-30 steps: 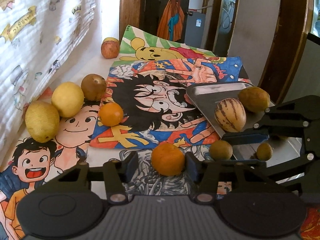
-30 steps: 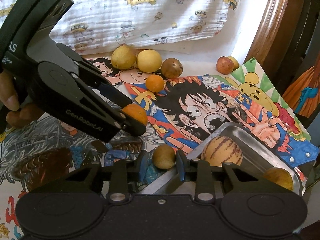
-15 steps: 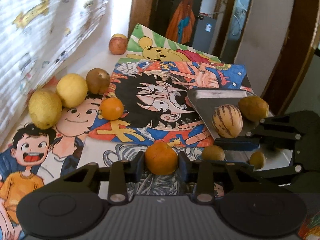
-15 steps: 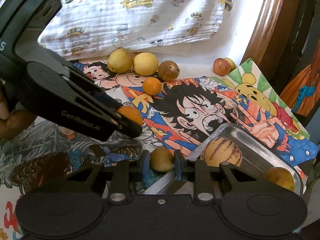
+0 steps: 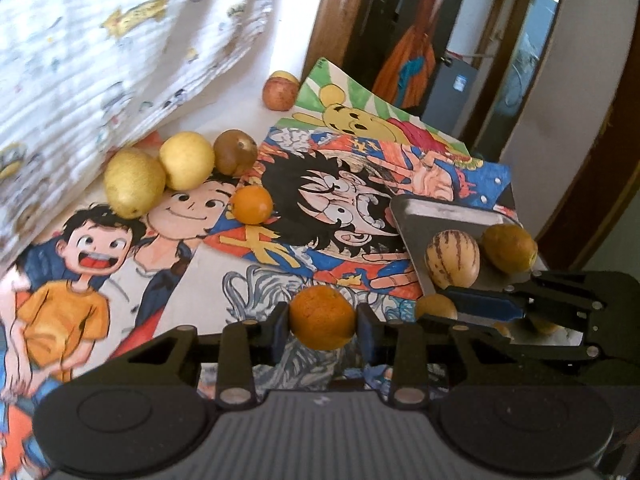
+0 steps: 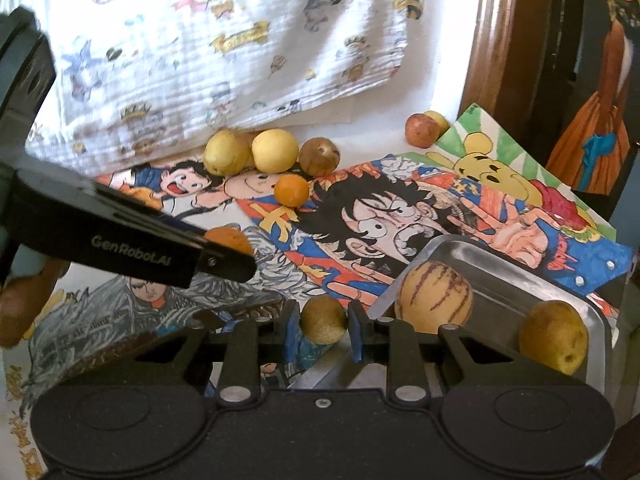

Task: Organize fruits
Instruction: 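Lower the orange onto the tray with the left tool while the right tool sets the brown fruit down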

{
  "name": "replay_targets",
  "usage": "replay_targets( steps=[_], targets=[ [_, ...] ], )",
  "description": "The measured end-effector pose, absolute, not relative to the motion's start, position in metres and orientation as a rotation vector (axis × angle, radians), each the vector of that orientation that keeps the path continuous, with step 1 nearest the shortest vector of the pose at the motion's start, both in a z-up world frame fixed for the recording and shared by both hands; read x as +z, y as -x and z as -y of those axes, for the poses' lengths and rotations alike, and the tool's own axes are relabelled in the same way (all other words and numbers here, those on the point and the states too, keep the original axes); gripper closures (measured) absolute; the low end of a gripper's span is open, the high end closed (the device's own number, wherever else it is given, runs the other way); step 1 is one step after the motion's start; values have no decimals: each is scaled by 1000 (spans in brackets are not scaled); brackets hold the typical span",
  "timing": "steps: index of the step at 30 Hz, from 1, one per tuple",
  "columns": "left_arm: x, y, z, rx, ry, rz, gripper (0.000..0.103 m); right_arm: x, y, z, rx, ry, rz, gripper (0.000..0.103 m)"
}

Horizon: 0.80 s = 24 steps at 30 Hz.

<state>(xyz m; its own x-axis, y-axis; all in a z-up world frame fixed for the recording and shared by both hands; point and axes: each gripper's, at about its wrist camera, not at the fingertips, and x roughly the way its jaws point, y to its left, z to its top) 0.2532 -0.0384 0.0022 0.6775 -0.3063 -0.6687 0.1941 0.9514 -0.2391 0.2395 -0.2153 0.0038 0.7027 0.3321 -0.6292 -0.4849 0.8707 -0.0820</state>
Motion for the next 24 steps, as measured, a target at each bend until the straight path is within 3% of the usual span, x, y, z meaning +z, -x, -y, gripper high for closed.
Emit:
replay_targets(
  steps=[24],
  targets=[
    [10,-205,111,-428,189,-758,64,28,-167,316,192,38,-596,75]
  ],
)
